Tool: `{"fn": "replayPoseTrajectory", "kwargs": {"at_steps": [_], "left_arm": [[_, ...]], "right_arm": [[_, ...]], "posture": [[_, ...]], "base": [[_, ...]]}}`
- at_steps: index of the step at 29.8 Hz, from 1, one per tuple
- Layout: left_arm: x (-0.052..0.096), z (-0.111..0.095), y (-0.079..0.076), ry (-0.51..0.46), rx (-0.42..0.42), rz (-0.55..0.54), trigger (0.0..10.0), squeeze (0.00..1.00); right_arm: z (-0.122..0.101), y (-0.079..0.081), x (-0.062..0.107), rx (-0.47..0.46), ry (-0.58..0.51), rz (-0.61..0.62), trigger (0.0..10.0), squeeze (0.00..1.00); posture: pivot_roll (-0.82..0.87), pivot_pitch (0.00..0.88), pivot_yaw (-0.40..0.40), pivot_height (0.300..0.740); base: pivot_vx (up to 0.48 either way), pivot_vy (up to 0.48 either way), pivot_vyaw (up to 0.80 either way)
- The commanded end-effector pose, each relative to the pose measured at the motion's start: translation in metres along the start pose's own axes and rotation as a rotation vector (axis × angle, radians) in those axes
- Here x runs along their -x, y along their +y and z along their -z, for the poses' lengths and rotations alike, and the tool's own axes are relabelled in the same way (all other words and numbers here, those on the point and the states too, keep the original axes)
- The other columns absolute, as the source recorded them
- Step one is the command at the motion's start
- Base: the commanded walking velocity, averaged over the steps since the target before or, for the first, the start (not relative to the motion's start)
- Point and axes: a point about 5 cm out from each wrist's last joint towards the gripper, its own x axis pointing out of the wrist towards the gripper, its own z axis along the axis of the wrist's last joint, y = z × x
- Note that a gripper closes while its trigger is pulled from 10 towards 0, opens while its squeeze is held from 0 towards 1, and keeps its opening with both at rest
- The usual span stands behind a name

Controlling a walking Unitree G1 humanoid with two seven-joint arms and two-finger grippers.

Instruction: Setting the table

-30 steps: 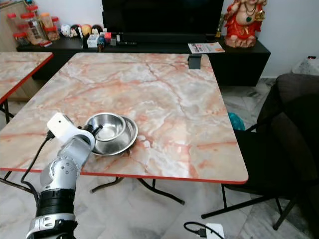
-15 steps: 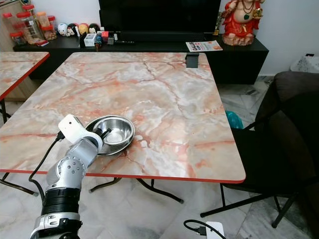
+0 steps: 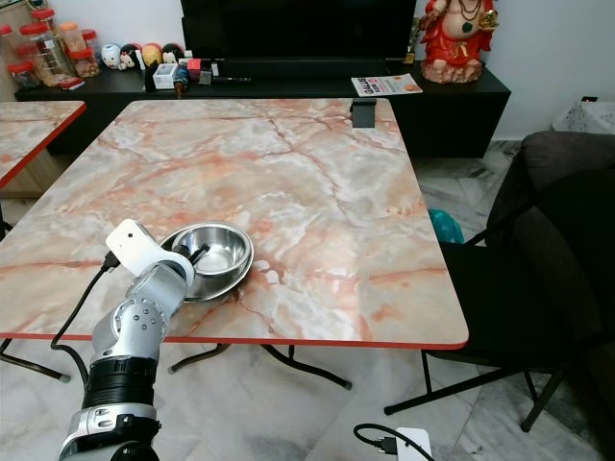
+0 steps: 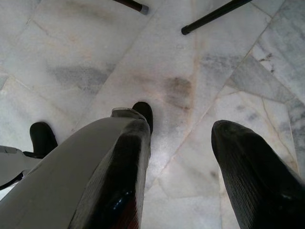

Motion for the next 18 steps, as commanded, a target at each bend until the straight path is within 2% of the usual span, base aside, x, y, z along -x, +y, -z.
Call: {"fn": "replayPoseTrajectory", "kwargs": {"at_steps": [1, 4, 5, 6, 7, 9, 10, 12, 13, 14, 15, 16, 17, 18], "left_arm": [[0.0004, -0.0071, -0.0007, -0.036, 0.003, -0.015, 10.0, 0.0], [0.0003, -0.0065, 0.0007, -0.029, -0.002, -0.021, 10.0, 0.0], [0.0008, -0.0066, 0.0022, -0.03, -0.011, -0.037, 10.0, 0.07], [0.0008, -0.0066, 0.0022, -0.03, -0.011, -0.037, 10.0, 0.07], [0.0007, -0.0066, 0.0029, -0.033, -0.012, -0.043, 10.0, 0.48], [0.0005, -0.0067, 0.0031, -0.034, -0.011, -0.044, 10.0, 0.48], [0.0004, -0.0066, 0.0037, -0.036, -0.013, -0.048, 10.0, 0.81], [0.0002, -0.0067, 0.0045, -0.038, -0.014, -0.057, 10.0, 0.8], [0.0001, -0.0066, 0.0044, -0.037, -0.015, -0.055, 10.0, 0.74], [0.0001, -0.0066, 0.0044, -0.037, -0.015, -0.055, 10.0, 0.74], [0.0, -0.0069, 0.0043, -0.037, -0.016, -0.054, 10.0, 0.49], [0.0, -0.0071, 0.0043, -0.037, -0.017, -0.054, 10.0, 0.49], [0.0, -0.0073, 0.0043, -0.038, -0.019, -0.054, 10.0, 0.36], [0.0, -0.0077, 0.0042, -0.04, -0.02, -0.056, 10.0, 0.0]], "right_arm": [[-0.0011, 0.0004, -0.0001, -0.013, -0.005, 0.004, 10.0, 0.0], [-0.0013, 0.0005, -0.0002, -0.011, -0.005, 0.004, 10.0, 0.0], [-0.0013, 0.0009, -0.0002, -0.011, -0.005, 0.004, 10.0, 0.0], [-0.0013, 0.0009, -0.0002, -0.011, -0.005, 0.004, 10.0, 0.0], [-0.0012, 0.0011, -0.0002, -0.012, -0.005, 0.004, 10.0, 0.0], [-0.0011, 0.0013, -0.0002, -0.012, -0.005, 0.005, 10.0, 0.0], [-0.0011, 0.0015, -0.0002, -0.012, -0.006, 0.004, 10.0, 0.0], [-0.0007, 0.0023, -0.0001, -0.012, -0.005, 0.002, 10.0, 0.0], [-0.0003, 0.0032, -0.0001, -0.012, -0.004, 0.001, 10.0, 0.0], [-0.0003, 0.0032, -0.0001, -0.012, -0.004, 0.001, 10.0, 0.0], [0.0001, 0.0036, -0.0001, -0.012, -0.003, 0.0, 10.0, 0.0], [0.0003, 0.0039, -0.0001, -0.013, -0.003, 0.0, 10.0, 0.0], [0.0005, 0.0041, 0.0, -0.013, -0.003, 0.0, 10.0, 0.0], [0.0008, 0.0044, 0.0, -0.013, -0.002, 0.0, 10.0, 0.0]], "posture": [[-0.08, 0.0, 0.022, 0.74], [-0.08, 0.0, 0.021, 0.74], [-0.08, 0.0, 0.021, 0.74], [-0.08, 0.0, 0.021, 0.74], [-0.08, 0.0, 0.02, 0.74], [-0.08, 0.0, 0.019, 0.74], [-0.08, 0.0, 0.019, 0.74], [-0.07, 0.0, 0.019, 0.74], [-0.07, 0.0, 0.02, 0.74], [-0.07, 0.0, 0.02, 0.74], [-0.07, 0.0, 0.019, 0.74], [-0.07, 0.0, 0.019, 0.74], [-0.07, 0.0, 0.019, 0.74], [-0.07, 0.0, 0.02, 0.74]], "base": [[0.0, 0.0, 0.0], [0.0, 0.0, 0.0], [0.0, 0.0, 0.0], [0.0, 0.0, 0.0], [0.0, 0.0, 0.0], [0.0, 0.0, 0.0], [0.0, 0.0, 0.0], [0.0, 0.0, 0.0], [0.0, 0.0, 0.0], [0.0, 0.0, 0.0], [0.0, 0.0, 0.0], [0.0, 0.0, 0.0], [0.0, 0.0, 0.0], [0.0, 0.0, 0.0]]}}
